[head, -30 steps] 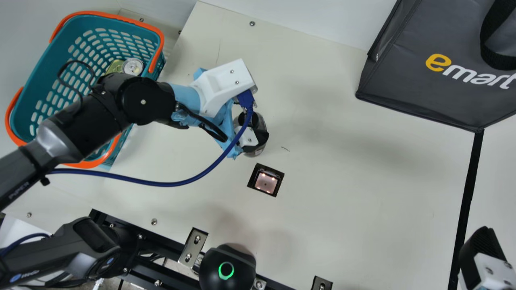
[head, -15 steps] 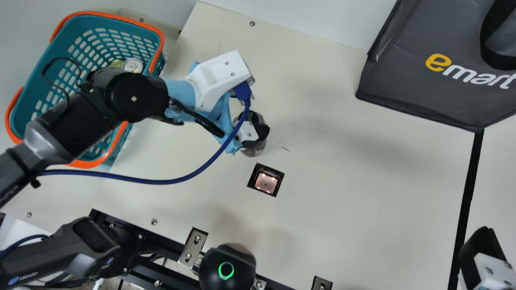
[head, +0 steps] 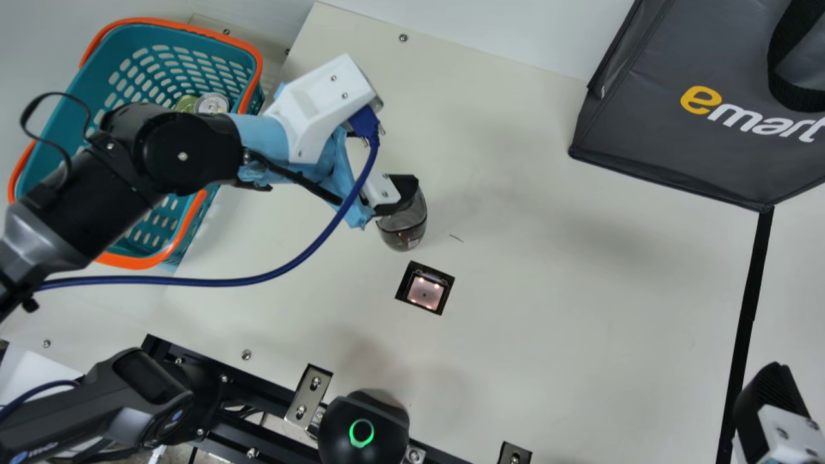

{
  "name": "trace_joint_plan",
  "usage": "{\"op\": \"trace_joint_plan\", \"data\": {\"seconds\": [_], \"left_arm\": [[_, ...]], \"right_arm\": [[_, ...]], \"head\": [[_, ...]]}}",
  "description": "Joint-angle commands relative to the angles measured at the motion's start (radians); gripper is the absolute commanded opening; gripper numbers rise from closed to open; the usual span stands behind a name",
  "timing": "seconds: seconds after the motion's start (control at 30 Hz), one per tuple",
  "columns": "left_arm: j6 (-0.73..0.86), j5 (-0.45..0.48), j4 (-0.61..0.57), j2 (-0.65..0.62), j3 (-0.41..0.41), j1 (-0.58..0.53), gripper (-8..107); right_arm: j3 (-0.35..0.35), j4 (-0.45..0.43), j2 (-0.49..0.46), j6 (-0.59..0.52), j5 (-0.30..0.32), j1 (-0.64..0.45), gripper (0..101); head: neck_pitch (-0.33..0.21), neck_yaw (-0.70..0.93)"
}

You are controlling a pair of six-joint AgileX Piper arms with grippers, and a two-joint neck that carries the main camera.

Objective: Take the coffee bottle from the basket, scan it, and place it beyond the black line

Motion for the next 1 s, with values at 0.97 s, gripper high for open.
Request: {"op": "trace_joint_plan", "data": {"seconds": [0.97], "left_arm": [[-0.143, -0.050, 0.148, -0.163, 0.035, 0.176, 90]], "right_arm": [[0.000, 0.000, 0.000, 0.000, 0.001, 0.000, 91]], "head": [[-0.027, 0.002]]}}
